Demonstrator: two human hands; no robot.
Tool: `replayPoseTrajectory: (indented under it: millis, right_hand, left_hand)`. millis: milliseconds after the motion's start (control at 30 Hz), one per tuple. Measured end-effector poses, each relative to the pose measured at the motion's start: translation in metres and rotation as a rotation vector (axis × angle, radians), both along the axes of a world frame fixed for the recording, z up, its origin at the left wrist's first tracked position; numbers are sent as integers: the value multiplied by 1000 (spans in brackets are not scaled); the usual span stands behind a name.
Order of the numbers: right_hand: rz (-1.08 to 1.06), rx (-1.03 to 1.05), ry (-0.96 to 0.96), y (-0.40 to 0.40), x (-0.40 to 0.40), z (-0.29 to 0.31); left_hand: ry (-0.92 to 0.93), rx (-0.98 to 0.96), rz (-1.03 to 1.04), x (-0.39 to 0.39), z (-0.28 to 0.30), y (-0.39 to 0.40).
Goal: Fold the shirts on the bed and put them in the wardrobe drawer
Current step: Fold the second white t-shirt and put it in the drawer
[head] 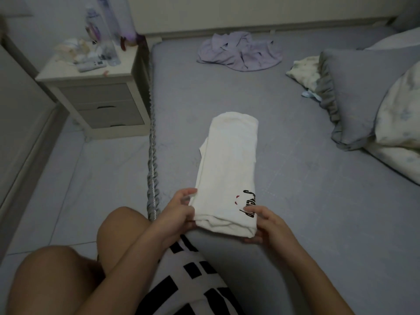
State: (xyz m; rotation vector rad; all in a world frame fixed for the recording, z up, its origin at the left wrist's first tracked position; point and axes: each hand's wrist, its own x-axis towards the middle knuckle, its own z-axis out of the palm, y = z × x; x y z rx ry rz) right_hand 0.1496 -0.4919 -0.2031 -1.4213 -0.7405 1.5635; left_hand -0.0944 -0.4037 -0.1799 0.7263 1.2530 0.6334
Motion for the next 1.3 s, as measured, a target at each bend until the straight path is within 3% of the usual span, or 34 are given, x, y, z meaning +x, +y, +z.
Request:
replayPoseTrajectory:
  millis: [100, 333, 533, 667, 767, 867, 933, 1033, 1167, 1233, 1300]
  right_hand:
    - [21, 97, -58, 1, 8, -7]
    - [80, 335, -708, 14, -1, -2]
    - [142, 375, -941, 21, -7, -8]
    - [101, 561, -1165, 19, -5, -22]
    - [90, 716, -1183, 19, 4, -29]
    - [210, 718, -1189, 20, 11, -27]
    - [257, 640, -1148, 22, 12, -21]
    - [235, 534, -893, 23, 9, -3]
    - [52, 403, -590, 17, 10, 27]
    - [-1, 377, -521, 12, 13, 38]
    - [-13, 351, -448, 11, 12, 50]
  left_hand:
    - [172, 274, -71, -3, -1, 3]
    - [556, 755, -427, 4, -22, 12]
    - [862, 679, -900, -3, -29, 10]
    - [942, 682, -995, -6, -29, 6]
    - [998, 716, -1034, -3, -30, 0]
    - [1048, 723, -1028, -3, -30, 0]
    - [1030, 725, -965, -3, -31, 2]
    - [934, 804, -794, -1, -23, 2]
    - [582, 987, -546, -3, -7, 5]
    - [305, 830, -482, -8, 9, 0]
    - [175, 695, -464, -10, 19, 0]
